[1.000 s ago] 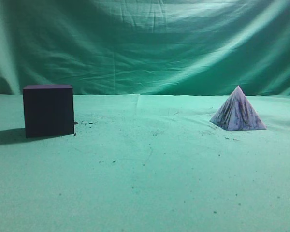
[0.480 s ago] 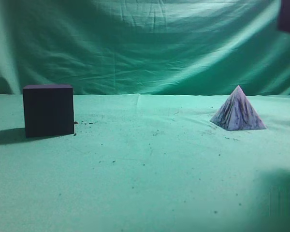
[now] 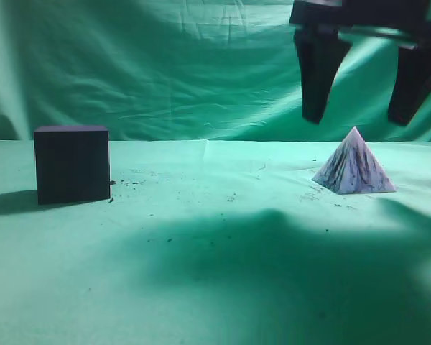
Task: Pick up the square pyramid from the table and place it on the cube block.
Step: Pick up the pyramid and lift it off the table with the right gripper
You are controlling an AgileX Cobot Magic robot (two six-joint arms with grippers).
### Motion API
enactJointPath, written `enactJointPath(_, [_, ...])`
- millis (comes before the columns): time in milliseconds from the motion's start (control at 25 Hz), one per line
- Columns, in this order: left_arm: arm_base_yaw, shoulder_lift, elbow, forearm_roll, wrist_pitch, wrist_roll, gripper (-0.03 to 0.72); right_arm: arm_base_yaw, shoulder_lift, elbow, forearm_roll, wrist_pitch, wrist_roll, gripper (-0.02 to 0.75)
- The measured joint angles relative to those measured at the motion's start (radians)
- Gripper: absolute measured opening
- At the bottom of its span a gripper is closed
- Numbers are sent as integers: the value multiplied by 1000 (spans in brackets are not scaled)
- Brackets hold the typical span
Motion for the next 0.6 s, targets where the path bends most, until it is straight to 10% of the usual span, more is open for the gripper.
enactJointPath(600, [0, 0, 0, 0, 0, 0, 0, -3, 243, -122, -27, -7, 54, 565])
